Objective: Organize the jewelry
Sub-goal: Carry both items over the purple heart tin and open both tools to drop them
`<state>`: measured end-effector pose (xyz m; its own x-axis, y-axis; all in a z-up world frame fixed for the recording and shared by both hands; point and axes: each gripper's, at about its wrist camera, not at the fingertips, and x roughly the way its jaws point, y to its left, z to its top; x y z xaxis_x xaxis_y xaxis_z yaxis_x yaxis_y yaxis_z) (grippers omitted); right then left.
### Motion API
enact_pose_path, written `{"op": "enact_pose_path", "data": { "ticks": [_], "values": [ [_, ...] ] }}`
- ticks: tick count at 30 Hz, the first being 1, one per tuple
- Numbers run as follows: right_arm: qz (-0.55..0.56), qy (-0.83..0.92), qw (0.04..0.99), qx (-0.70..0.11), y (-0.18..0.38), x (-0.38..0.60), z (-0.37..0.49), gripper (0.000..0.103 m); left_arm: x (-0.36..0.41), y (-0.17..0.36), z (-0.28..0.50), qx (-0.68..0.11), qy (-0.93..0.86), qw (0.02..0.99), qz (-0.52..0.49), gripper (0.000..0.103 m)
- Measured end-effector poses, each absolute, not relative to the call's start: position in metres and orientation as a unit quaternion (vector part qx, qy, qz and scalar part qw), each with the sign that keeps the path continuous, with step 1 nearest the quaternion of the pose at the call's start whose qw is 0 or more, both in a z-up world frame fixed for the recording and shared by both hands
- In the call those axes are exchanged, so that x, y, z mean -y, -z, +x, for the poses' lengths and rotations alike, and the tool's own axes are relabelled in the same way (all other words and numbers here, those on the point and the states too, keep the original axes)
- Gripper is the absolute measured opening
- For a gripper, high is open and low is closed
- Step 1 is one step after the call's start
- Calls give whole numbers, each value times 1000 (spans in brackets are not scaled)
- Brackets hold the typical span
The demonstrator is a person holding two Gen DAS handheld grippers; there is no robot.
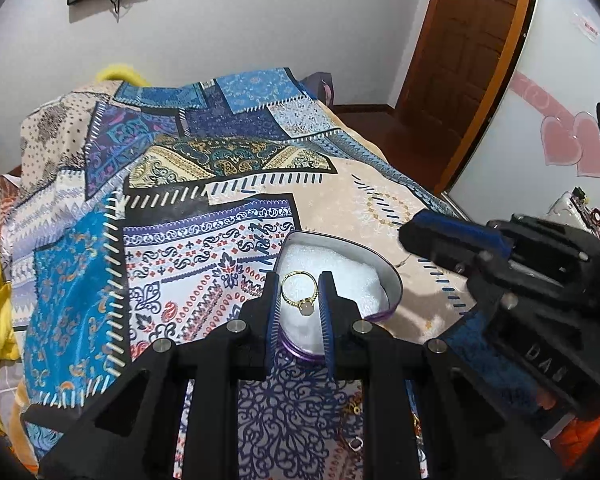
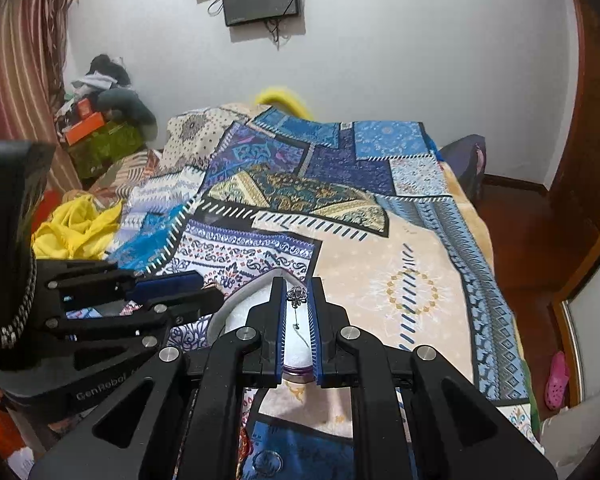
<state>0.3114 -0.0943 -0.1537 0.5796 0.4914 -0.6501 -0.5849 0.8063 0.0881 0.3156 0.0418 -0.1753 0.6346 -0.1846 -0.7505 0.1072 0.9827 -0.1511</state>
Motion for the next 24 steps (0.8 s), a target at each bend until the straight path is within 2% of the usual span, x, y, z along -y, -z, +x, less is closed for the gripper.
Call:
{"op": "enact_pose_path", "data": {
  "ticks": [13, 24],
  "values": [
    [-72, -311, 860, -399, 184, 88, 332, 9, -36, 195, 332, -445, 101, 889, -35, 18],
    [-71, -320, 846, -421, 186, 88, 332, 10, -35, 191, 328, -446, 101, 889, -26, 18]
  ]
}}
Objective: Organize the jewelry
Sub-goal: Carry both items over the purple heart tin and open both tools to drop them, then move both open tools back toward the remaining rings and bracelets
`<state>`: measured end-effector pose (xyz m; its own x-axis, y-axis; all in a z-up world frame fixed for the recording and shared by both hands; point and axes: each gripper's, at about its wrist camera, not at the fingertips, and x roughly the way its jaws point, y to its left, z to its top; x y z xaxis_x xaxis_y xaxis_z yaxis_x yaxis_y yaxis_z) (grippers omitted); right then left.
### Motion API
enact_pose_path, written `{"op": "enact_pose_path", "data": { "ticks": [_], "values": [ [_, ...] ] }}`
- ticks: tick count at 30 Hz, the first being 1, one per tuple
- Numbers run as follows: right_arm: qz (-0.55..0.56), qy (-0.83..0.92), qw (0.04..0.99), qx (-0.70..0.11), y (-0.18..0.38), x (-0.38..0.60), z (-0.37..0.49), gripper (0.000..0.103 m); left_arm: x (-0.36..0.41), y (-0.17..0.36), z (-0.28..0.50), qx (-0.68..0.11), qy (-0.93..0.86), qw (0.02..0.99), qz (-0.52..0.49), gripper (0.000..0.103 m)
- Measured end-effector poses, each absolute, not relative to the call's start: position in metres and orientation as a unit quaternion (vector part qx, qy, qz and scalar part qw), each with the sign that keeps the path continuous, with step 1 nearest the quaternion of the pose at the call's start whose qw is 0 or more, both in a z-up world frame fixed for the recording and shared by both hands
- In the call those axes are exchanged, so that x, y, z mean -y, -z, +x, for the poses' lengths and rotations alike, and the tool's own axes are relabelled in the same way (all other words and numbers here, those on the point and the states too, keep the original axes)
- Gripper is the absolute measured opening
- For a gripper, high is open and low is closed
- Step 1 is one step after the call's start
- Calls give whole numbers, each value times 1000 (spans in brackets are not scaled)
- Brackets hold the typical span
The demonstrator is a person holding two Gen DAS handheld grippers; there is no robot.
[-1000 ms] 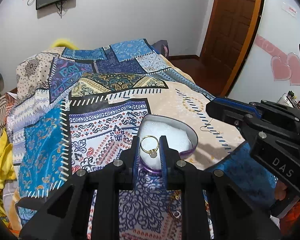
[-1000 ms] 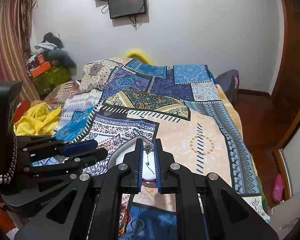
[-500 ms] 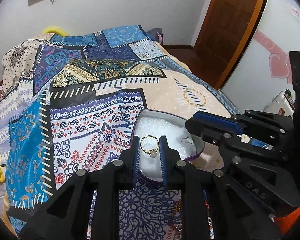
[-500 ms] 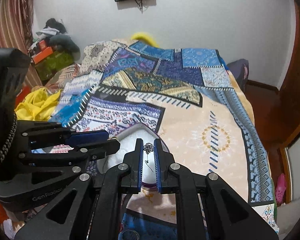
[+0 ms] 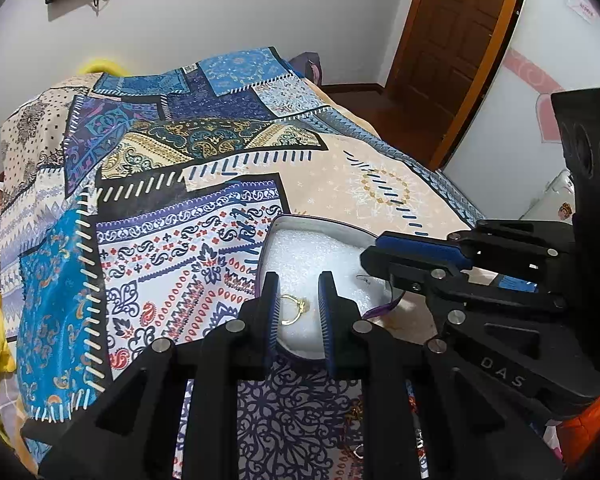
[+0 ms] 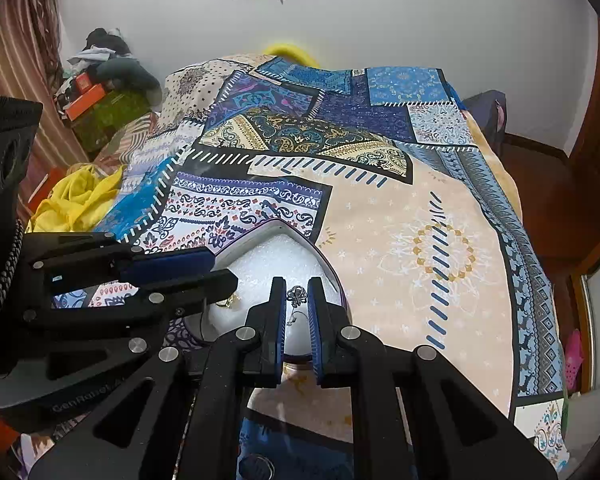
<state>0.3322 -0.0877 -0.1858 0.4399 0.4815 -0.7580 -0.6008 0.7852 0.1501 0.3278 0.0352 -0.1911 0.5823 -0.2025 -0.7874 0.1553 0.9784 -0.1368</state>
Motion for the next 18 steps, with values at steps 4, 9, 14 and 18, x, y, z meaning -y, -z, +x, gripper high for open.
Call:
{"op": "enact_pose_path", "data": {
  "ticks": [4, 9, 14, 18],
  "values": [
    [-74, -317, 849, -416, 179, 90, 327, 15, -39, 184, 322, -443, 96, 891, -29, 18],
    [-81, -309, 857, -404, 170, 92, 318, 20, -43, 173, 309, -435, 90, 896, -31, 18],
    [-84, -304, 865, -391, 156, 96, 305, 27, -44, 159, 293, -424, 85, 901, -28, 19],
    [-87, -295, 874, -376, 147, 102, 291, 33, -45, 151, 279, -418, 81, 905, -28, 24]
  ]
}}
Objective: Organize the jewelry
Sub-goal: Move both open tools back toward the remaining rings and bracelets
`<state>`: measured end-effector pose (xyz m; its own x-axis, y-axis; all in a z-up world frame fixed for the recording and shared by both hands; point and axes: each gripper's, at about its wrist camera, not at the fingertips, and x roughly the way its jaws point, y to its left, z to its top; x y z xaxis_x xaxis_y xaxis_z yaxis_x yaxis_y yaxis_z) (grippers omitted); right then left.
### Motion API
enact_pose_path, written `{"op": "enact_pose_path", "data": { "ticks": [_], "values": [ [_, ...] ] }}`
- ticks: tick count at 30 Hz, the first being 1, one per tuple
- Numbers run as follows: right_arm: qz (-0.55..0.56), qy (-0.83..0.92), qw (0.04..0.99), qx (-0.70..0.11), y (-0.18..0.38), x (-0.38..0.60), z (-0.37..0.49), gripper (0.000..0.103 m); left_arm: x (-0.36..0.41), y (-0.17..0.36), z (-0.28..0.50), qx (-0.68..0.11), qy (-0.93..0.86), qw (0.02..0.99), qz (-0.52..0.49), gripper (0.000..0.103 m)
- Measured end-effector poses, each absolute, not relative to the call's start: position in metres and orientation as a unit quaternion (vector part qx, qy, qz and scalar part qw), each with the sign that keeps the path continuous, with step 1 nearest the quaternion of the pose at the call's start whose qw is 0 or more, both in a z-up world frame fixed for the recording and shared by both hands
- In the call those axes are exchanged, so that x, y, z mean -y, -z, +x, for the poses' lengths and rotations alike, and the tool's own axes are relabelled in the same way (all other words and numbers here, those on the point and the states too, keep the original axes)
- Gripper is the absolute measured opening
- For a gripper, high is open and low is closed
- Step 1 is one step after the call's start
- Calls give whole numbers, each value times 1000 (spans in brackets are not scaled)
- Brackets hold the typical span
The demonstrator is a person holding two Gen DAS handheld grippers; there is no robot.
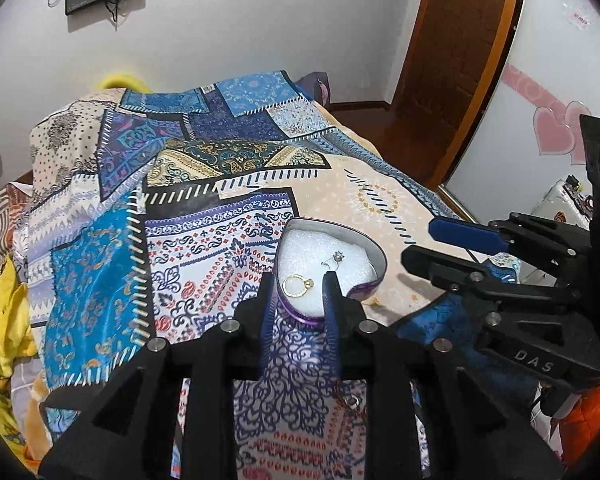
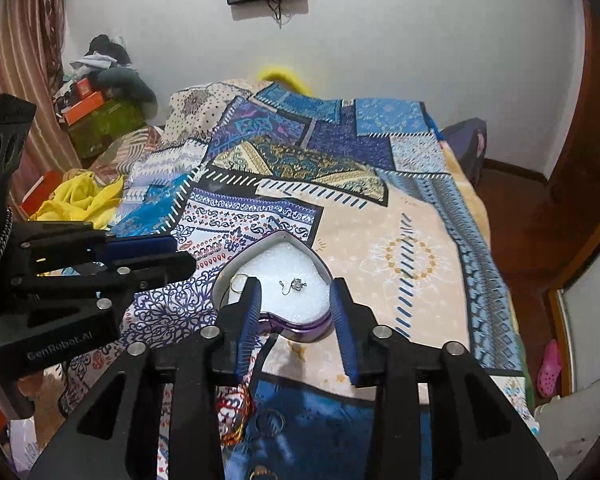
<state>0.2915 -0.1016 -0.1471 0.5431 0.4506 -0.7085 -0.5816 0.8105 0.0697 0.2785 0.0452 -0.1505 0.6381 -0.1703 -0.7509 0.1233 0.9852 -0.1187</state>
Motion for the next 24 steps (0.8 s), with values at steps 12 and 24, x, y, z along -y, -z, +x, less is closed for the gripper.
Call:
{"op": "enact_pose_path", "data": {
  "ticks": [12, 24],
  "values": [
    [-56, -293, 884, -360, 133, 120, 253, 33, -40, 148, 228, -413, 69, 908, -25, 33],
    [-57, -271, 884, -377, 154, 140, 220, 33, -28, 181, 196, -455, 86, 886, -21, 33]
  ]
}}
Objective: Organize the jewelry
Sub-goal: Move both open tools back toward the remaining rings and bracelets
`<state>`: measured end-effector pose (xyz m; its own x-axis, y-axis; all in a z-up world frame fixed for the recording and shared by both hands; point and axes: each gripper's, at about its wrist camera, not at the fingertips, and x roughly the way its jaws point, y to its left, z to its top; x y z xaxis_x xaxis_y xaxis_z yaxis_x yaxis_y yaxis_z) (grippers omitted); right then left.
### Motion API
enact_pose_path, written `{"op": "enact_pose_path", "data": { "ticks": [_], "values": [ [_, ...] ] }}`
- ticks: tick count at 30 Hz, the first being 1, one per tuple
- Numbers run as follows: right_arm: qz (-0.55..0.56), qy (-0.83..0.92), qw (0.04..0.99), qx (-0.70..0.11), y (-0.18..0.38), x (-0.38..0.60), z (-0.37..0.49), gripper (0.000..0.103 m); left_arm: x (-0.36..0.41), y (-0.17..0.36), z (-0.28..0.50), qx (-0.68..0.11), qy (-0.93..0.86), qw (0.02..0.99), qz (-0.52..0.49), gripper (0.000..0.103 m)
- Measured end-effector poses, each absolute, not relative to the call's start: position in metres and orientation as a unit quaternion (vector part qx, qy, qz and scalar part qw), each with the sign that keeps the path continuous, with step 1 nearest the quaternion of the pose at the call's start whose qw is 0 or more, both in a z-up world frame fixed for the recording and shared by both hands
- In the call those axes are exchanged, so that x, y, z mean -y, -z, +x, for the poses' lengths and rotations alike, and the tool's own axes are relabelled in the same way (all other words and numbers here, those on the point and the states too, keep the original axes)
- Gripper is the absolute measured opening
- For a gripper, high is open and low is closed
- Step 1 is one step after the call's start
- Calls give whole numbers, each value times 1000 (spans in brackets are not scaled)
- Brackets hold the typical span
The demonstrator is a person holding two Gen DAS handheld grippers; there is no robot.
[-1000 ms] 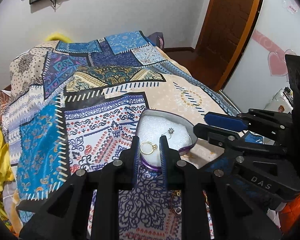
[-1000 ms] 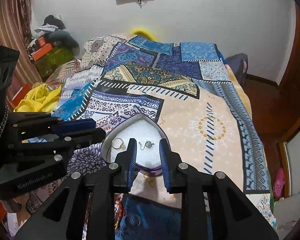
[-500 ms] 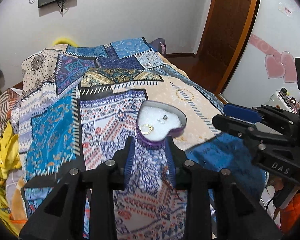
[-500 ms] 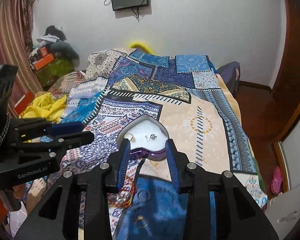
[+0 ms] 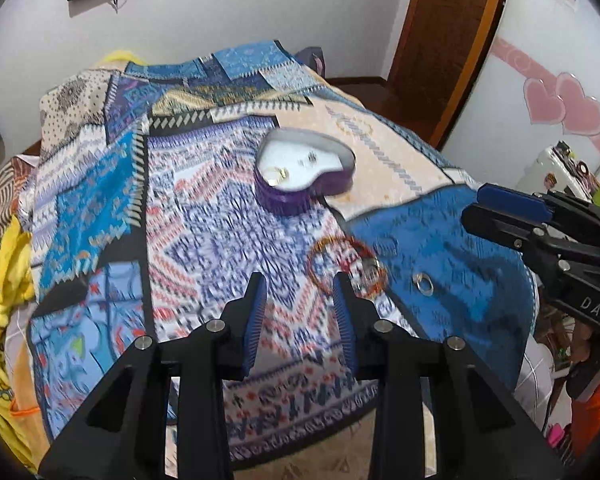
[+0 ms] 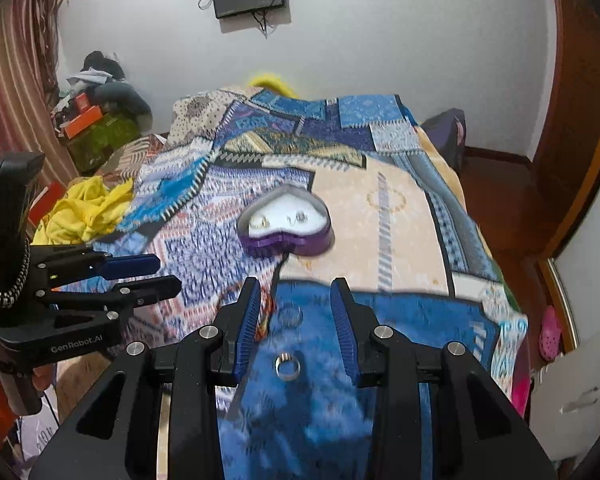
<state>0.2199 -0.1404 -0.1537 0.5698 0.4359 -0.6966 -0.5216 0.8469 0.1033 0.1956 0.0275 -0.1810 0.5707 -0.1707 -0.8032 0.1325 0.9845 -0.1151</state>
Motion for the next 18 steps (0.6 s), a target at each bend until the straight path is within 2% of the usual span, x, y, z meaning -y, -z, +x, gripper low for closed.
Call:
{"op": "enact_pose_path", "data": {
  "ticks": [9, 18],
  "values": [
    [-71, -271, 859, -428, 199, 144, 207, 33, -14, 203, 186, -481, 108, 870, -22, 33],
    [-87, -274, 854, -434, 216, 142, 206, 33, -16, 206, 196, -480, 102, 871, -29, 33]
  ]
}}
